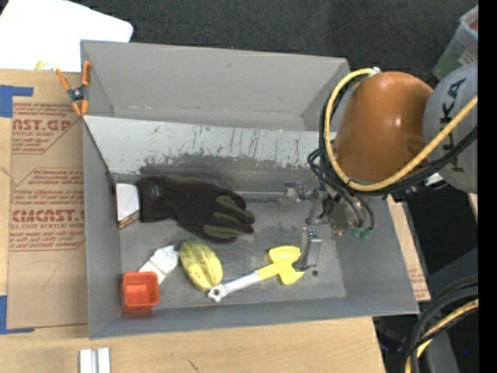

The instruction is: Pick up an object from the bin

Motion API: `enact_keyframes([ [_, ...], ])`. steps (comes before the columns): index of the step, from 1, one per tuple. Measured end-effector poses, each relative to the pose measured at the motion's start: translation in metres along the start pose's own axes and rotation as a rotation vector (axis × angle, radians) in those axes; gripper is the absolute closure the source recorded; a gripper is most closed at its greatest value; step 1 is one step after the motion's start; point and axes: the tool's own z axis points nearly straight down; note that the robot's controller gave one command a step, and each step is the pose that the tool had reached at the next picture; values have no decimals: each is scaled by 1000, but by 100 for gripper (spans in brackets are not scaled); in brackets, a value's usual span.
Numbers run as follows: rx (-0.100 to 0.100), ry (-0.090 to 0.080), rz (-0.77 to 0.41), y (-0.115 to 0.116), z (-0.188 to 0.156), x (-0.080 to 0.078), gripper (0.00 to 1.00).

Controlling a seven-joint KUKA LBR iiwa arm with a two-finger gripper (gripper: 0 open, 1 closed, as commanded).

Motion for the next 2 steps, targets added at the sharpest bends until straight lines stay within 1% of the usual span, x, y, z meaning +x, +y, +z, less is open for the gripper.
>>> enact_keyframes([
  [1,0,-8,0,0,-4,-2,0],
  [2,0,-9,-72,31,55,10,0],
])
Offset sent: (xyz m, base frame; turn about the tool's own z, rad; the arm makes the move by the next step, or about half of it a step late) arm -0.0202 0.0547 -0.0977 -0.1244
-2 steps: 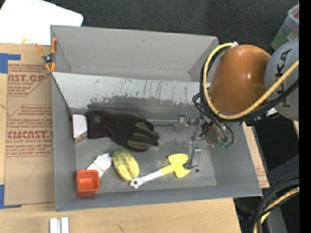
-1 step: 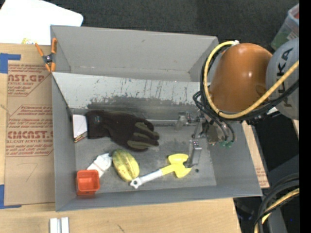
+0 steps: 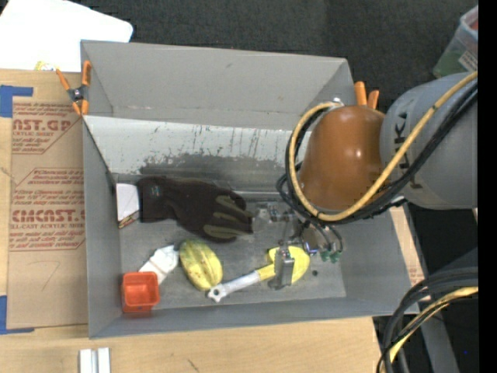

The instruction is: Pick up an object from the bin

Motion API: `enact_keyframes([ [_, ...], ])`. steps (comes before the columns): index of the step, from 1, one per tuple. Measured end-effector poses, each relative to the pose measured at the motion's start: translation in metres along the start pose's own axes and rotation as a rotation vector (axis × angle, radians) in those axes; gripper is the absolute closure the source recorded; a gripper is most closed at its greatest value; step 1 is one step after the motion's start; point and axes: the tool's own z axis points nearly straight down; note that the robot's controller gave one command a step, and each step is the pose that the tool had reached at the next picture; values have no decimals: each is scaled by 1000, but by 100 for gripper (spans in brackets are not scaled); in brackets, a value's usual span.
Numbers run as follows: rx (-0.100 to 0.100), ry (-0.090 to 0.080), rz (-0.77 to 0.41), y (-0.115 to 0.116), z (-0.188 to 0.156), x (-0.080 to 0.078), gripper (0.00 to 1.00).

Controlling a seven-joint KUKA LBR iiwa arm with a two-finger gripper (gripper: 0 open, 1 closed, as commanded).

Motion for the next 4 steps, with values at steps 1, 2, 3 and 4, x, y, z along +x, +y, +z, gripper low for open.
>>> enact_keyframes([
  [1,0,-3,-79,9,88,1,0],
  [2,-1,-3,-387,-6,103,1,100],
  [3,-1,-3,-387,-6,103,1,100],
  [4,-3,0,-385,-6,18,-15,100],
])
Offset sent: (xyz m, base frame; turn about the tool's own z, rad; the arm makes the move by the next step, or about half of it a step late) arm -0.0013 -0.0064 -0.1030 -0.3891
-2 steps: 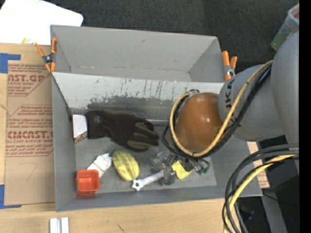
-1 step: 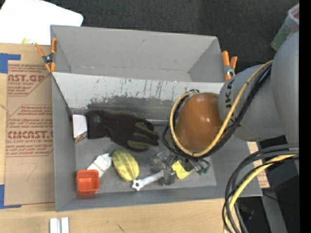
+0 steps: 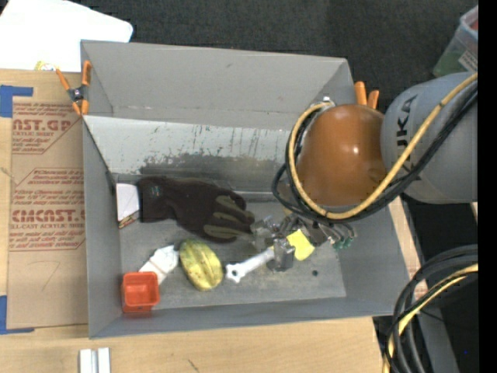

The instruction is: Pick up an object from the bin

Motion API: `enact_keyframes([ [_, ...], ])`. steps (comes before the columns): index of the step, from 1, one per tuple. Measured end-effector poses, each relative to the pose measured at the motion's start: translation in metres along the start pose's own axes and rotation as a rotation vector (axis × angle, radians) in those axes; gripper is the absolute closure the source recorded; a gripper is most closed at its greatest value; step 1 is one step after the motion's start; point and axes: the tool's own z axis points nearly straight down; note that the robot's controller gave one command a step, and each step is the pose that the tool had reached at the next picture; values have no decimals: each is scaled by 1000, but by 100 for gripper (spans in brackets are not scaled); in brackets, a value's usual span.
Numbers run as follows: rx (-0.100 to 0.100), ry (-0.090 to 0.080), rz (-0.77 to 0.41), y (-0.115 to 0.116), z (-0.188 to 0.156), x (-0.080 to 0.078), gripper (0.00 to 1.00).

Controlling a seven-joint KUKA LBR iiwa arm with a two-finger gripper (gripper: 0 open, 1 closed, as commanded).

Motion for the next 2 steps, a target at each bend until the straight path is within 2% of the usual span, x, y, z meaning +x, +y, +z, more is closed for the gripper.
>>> enact_keyframes([
  [1,4,-8,-21,-5,-43,10,100],
  [2,1,-5,-10,5,-103,8,100],
])
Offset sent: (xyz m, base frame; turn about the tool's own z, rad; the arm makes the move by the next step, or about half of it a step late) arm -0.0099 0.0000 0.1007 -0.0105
